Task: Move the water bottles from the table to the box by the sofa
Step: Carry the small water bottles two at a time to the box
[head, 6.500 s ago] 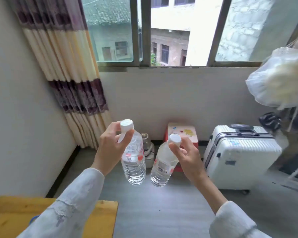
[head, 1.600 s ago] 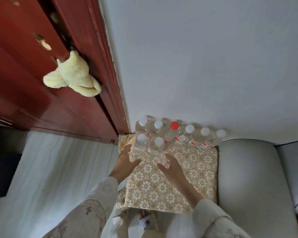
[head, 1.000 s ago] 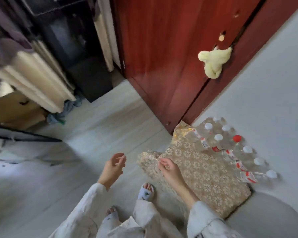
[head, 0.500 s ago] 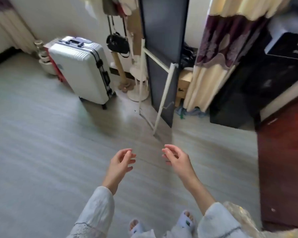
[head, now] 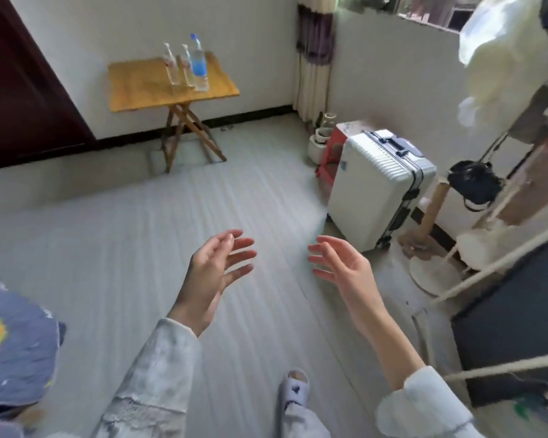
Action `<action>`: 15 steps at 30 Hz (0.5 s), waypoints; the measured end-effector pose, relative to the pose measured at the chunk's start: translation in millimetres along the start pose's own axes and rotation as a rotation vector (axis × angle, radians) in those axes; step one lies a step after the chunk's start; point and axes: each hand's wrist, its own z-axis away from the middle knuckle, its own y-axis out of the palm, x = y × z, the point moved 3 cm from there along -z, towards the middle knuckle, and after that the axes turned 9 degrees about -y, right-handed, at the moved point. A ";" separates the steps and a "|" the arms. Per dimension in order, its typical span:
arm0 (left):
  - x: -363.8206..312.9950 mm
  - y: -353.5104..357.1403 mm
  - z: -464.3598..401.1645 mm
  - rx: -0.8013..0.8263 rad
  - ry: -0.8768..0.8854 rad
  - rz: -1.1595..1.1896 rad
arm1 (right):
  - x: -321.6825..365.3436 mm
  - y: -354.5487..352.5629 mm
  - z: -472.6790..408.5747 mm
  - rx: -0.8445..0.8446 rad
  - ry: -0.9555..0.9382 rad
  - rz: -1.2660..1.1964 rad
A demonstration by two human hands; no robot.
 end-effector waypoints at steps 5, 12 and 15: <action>-66.2 -26.4 -69.1 -0.101 0.131 0.118 | 22.0 48.4 -112.3 0.124 -0.089 -0.043; -128.9 -39.2 -174.3 -0.215 0.206 0.195 | 39.5 97.9 -258.9 0.242 -0.155 -0.050; -143.3 -53.1 -217.1 -0.266 0.205 0.199 | 38.2 119.7 -313.5 0.268 -0.147 -0.073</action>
